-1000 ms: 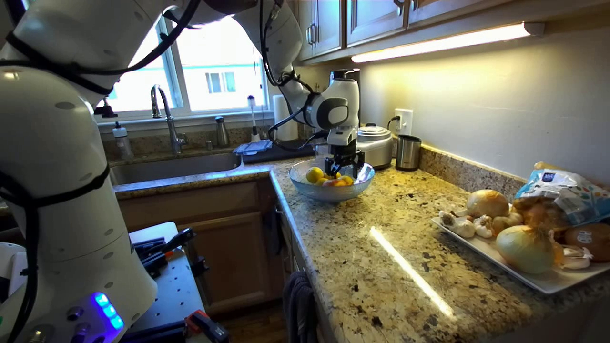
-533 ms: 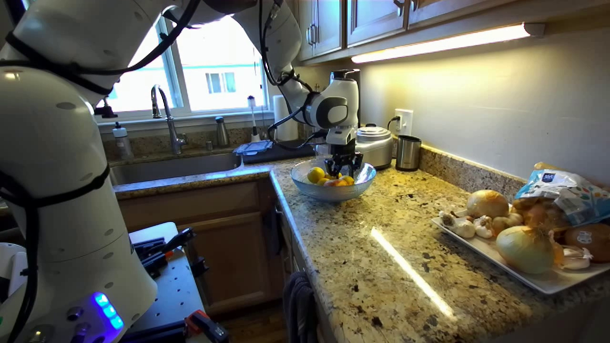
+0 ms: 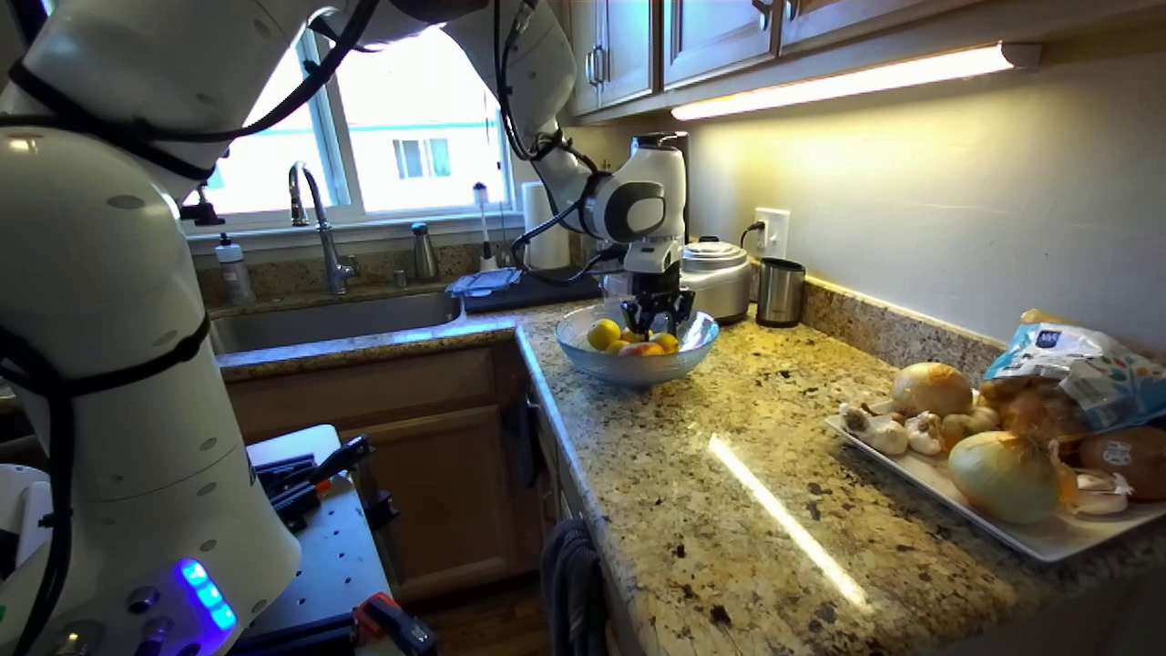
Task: Put the lemon in the glass bowl, take the lemon out of the glass bowl
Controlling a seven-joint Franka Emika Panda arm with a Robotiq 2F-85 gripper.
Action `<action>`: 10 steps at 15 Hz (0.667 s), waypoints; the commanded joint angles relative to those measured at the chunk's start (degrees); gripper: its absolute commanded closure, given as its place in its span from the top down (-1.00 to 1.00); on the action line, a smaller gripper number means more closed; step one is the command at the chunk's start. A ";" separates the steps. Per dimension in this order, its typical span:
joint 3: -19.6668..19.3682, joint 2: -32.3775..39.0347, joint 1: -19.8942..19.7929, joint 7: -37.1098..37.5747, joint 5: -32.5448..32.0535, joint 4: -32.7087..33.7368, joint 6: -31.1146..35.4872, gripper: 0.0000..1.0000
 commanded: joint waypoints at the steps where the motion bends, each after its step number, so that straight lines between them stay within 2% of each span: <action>1: -0.46 -4.36 0.28 0.32 -0.68 -2.98 -0.39 -0.38; 5: -1.44 -7.94 0.77 0.59 -2.33 -4.59 0.32 -0.38; 10: -5.21 -12.66 1.28 2.75 -7.85 -6.58 1.25 -0.38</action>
